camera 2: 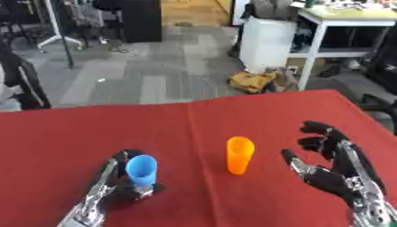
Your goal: Pour the contents of one cup into another cup.
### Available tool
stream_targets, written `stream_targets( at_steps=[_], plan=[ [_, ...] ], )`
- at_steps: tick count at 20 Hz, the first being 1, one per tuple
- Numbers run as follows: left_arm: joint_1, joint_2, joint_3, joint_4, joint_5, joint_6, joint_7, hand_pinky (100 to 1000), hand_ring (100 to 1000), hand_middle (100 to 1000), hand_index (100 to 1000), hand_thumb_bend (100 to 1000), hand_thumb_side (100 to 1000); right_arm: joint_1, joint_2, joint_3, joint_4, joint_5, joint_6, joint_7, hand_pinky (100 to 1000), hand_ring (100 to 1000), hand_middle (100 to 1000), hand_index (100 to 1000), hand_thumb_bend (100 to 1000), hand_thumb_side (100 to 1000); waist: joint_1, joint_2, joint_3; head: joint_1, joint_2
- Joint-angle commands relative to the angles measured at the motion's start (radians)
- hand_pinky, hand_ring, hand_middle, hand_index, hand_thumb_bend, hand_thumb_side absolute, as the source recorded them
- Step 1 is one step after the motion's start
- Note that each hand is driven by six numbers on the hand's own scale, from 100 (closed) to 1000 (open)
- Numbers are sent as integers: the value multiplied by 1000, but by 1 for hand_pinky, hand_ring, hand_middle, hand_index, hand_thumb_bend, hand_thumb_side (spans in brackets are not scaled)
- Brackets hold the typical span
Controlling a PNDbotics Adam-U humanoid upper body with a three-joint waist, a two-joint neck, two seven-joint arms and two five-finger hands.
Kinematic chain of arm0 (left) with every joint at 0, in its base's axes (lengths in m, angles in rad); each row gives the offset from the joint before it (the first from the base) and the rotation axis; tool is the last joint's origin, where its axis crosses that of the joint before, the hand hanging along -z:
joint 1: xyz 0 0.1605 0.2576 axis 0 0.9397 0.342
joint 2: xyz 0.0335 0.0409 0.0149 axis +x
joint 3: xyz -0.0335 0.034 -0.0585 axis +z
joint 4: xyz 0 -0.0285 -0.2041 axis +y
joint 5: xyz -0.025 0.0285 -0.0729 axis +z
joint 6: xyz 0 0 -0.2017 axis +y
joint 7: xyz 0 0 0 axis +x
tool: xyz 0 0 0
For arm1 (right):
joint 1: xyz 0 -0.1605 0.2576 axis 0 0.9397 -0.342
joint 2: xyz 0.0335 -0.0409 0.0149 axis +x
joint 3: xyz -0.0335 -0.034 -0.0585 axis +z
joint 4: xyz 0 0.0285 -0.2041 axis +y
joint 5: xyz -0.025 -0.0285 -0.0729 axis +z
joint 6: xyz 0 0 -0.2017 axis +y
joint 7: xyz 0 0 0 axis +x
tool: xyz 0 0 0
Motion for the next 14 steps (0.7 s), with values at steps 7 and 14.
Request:
stream_targets(
  at_steps=[7,14],
  plan=[
    [-26,1,-2,14,8,-36,16,504,424,483,699,758,100,-18,-12,-8,-12,-3,-2,4,733,686,719,822,444,100,-5,-16,-6,2,-16],
    [6,16,-5,-81,40,-59,69,462,356,405,637,690,100,-17,-15,-9,-3,-6,-5,8,736,686,718,823,444,100,-2,-21,3,-4,-10]
  ],
)
